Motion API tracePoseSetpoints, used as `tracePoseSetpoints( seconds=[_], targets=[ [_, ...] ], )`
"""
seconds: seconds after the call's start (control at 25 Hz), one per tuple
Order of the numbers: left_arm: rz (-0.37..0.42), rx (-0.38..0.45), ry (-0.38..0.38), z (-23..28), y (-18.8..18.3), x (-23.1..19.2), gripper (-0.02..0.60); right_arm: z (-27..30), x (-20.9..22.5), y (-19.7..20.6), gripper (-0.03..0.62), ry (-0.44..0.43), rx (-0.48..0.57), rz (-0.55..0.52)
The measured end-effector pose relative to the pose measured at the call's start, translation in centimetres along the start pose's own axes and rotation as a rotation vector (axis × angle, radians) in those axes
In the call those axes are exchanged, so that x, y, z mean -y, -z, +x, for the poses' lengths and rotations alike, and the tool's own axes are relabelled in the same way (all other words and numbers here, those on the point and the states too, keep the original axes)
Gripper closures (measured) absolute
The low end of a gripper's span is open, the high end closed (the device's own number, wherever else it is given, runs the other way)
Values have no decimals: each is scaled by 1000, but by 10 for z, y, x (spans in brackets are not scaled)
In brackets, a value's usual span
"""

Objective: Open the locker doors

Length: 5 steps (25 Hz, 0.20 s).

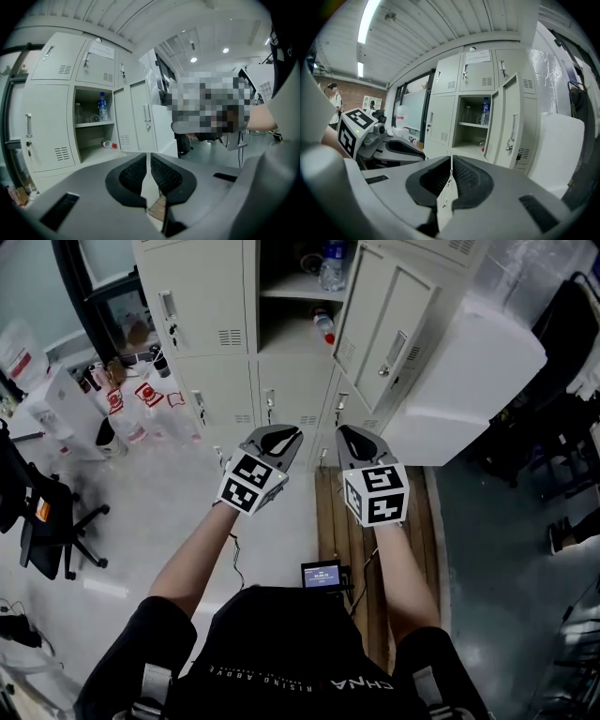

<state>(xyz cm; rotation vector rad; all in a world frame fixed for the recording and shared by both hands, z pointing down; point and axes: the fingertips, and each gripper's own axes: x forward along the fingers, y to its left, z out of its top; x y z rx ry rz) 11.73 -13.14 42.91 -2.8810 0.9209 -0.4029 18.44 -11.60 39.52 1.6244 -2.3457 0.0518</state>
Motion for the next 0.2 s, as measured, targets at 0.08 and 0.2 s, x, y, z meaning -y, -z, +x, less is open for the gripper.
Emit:
tracePoseSetpoints(
  seconds=[0.08, 0.2],
  targets=[
    [3, -4, 1, 0, 1, 0, 560, 0, 0, 1, 557, -2, -1, -1],
    [9, -11, -1, 1, 2, 1, 560, 0, 0, 1, 557, -3, -3, -1]
  ],
)
